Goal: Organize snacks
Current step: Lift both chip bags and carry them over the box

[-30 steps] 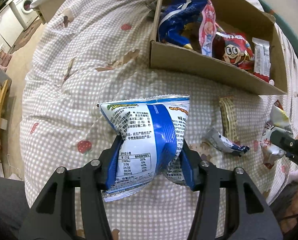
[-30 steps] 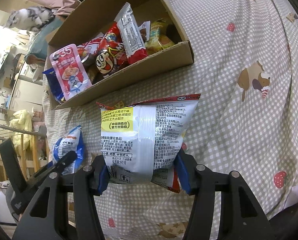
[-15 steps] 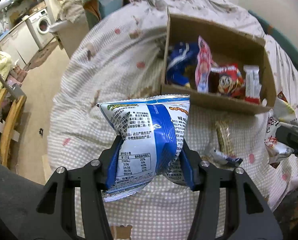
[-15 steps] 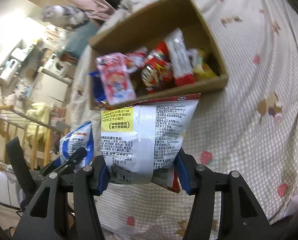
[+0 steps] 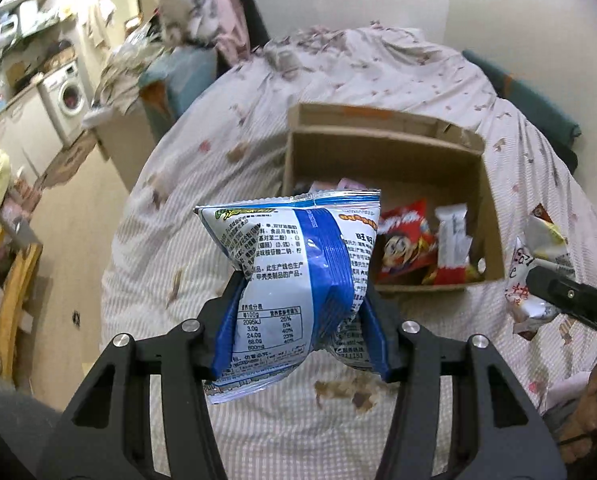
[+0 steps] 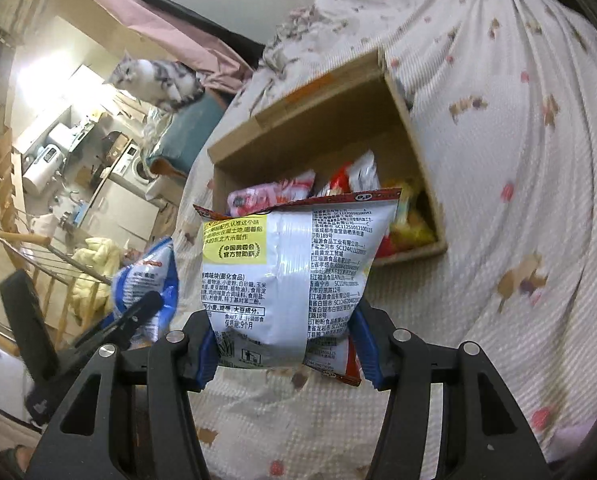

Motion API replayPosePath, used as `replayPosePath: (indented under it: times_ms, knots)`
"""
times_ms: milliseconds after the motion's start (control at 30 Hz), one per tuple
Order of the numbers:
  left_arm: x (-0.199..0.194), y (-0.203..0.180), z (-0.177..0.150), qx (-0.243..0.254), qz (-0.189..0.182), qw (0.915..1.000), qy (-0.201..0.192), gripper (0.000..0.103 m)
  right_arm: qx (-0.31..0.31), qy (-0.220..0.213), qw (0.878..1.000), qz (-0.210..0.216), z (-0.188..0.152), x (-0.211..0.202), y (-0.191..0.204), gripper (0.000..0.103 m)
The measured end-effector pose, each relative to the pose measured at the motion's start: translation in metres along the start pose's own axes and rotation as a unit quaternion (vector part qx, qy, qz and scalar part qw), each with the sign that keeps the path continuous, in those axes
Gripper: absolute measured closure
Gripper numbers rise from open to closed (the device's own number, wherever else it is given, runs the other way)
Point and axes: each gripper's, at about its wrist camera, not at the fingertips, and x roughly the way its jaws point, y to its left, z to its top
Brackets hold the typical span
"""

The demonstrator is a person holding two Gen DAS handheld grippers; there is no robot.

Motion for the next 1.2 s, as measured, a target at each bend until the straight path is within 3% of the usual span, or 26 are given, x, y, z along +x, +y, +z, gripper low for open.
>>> replayPosePath:
  times_ms: [367, 633, 1000, 1200]
  knots:
    - [0.022, -0.003, 0.033, -0.017, -0.011, 0.9998, -0.004, 0.054, 0.024, -0.030, 0.999, -0.001, 0.031, 0.008, -0.015, 0.045]
    - [0.040, -0.003, 0.046, -0.016, -0.012, 0.9998, -0.006, 0.054, 0.023, -0.023, 0.999, -0.017, 0.051, 0.027, -0.023, 0.045]
    - [0.068, -0.009, 0.069, 0.031, -0.037, 0.9985, -0.026, 0.054, 0.011, -0.008, 0.999, -0.039, 0.072, 0.056, -0.033, 0.045]
    - [0.087, 0.009, 0.074, 0.005, -0.054, 0.9978, -0.038, 0.054, 0.003, -0.011, 0.998, -0.054, 0.081, 0.069, -0.037, 0.045]
